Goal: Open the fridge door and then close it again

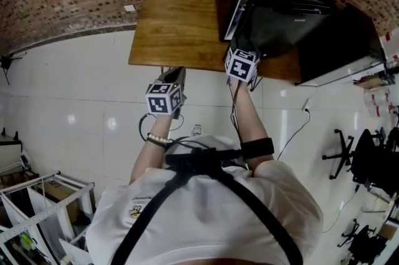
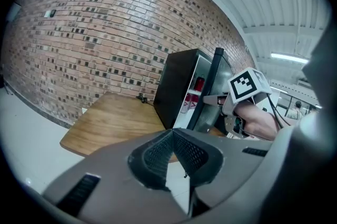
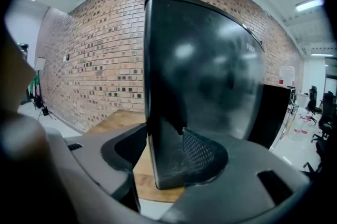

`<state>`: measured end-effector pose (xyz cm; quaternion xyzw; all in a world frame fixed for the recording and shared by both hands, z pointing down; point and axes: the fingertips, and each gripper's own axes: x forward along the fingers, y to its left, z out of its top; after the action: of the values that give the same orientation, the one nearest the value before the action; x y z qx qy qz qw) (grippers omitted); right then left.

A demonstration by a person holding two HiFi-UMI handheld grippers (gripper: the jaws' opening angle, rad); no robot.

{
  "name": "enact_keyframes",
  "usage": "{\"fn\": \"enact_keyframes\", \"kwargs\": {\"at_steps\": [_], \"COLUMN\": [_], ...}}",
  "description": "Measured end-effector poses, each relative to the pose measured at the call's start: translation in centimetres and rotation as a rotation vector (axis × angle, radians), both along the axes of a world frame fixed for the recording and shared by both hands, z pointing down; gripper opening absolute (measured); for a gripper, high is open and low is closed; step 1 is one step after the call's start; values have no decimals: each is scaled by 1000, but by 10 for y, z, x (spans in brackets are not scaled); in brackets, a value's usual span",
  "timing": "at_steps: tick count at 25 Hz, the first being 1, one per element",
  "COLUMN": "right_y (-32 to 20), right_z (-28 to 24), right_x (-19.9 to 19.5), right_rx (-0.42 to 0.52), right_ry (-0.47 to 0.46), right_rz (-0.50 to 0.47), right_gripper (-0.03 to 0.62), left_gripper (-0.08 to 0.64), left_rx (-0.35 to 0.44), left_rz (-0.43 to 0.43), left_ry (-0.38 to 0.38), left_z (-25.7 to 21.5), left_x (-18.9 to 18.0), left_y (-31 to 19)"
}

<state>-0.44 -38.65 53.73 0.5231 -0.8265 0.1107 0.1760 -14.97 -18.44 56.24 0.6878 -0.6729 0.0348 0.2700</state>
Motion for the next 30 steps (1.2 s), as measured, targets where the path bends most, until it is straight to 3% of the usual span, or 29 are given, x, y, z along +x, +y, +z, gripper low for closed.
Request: {"fn": "enact_keyframes", "kwargs": {"at_steps": [13,20,30], "right_y": [-40,-52,-65], "right_z": [0,0,0], "right_x": [-28,-36,-40], "right_rx": [-2,2,-1], "right_ry": [1,4,2], "right_rz": [73,83,82], "right_gripper": [238,238,238], "left_gripper": [0,0,2], "left_rx": [-15,-23,-72], "left_rz": [-60,-60,-30], "left_ry": [-2,-6,-82], "left_z": [5,6,6], "left_x": [-34,-36,-16], "left_y": [13,13,-3]}}
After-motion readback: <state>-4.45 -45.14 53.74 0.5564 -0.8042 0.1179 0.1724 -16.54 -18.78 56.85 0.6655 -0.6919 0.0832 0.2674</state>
